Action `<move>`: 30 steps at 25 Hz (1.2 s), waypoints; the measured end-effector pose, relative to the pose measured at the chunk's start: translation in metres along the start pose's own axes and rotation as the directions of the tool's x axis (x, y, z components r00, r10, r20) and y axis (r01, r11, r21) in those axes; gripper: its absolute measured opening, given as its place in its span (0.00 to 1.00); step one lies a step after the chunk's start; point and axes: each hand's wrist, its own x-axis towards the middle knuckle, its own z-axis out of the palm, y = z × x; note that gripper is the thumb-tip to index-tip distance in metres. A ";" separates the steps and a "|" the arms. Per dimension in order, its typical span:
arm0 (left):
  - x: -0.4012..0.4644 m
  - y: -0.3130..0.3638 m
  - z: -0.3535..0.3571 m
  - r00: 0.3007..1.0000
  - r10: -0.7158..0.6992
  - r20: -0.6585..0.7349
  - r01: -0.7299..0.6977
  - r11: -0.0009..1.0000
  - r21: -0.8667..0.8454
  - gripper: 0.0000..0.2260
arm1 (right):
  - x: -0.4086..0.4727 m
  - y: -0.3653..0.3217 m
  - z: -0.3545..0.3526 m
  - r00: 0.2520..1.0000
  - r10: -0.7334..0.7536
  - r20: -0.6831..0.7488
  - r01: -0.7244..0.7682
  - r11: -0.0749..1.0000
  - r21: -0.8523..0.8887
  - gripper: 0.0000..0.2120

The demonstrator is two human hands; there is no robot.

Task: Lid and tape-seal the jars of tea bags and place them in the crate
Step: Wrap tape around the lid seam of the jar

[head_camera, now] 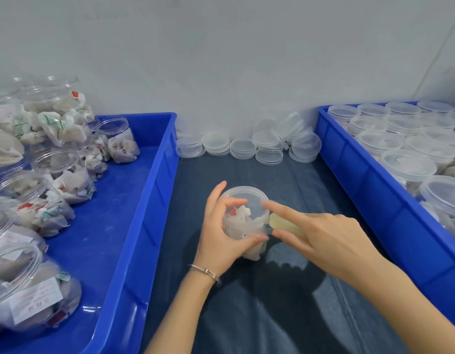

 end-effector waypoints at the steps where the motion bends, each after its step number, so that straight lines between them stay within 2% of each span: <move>1: 0.003 0.000 0.002 0.999 -0.013 -0.046 0.013 1.000 -0.012 0.28 | -0.001 0.003 -0.003 1.000 -0.004 -0.020 0.005 1.000 0.027 0.33; 3: 0.009 -0.003 0.000 0.998 -0.013 -0.063 0.012 1.000 -0.021 0.26 | -0.004 0.017 -0.014 1.000 0.009 -0.023 -0.009 1.000 0.004 0.40; 4: 0.010 -0.006 -0.003 0.999 -0.014 -0.052 0.012 1.000 -0.027 0.27 | -0.005 0.025 -0.020 1.000 0.003 0.022 -0.003 1.000 -0.010 0.39; 6: 0.012 -0.011 -0.008 0.999 -0.027 -0.035 0.026 0.999 -0.026 0.27 | -0.008 0.039 -0.029 0.991 -0.022 0.135 0.024 1.000 -0.010 0.32; 8: 0.012 -0.011 -0.009 0.999 -0.034 -0.023 0.033 0.999 -0.035 0.27 | -0.010 0.052 -0.032 0.983 -0.005 0.185 0.012 0.999 -0.037 0.25; 12: 0.012 -0.010 -0.010 0.999 -0.032 -0.015 0.031 0.997 -0.066 0.27 | -0.005 0.072 -0.029 0.985 0.098 0.141 -0.085 0.991 -0.099 0.18; 15: 0.013 -0.010 -0.013 1.000 -0.026 0.014 0.027 0.996 -0.083 0.26 | 0.013 0.073 -0.024 0.981 0.163 0.102 -0.160 0.986 -0.041 0.13; 20: 0.014 -0.013 -0.017 0.999 -0.017 0.052 0.022 0.995 -0.098 0.27 | 0.052 0.064 -0.004 0.980 0.199 0.005 -0.199 0.980 0.017 0.13; 27: 0.018 -0.018 -0.022 0.990 -0.006 0.139 0.026 0.989 -0.149 0.27 | 0.092 0.034 0.016 0.991 0.131 0.031 -0.134 0.983 0.124 0.13; 30: 0.024 -0.014 -0.031 0.975 -0.037 0.218 0.067 0.989 -0.129 0.35 | 0.099 0.022 0.017 0.997 0.047 0.059 -0.054 0.990 0.132 0.14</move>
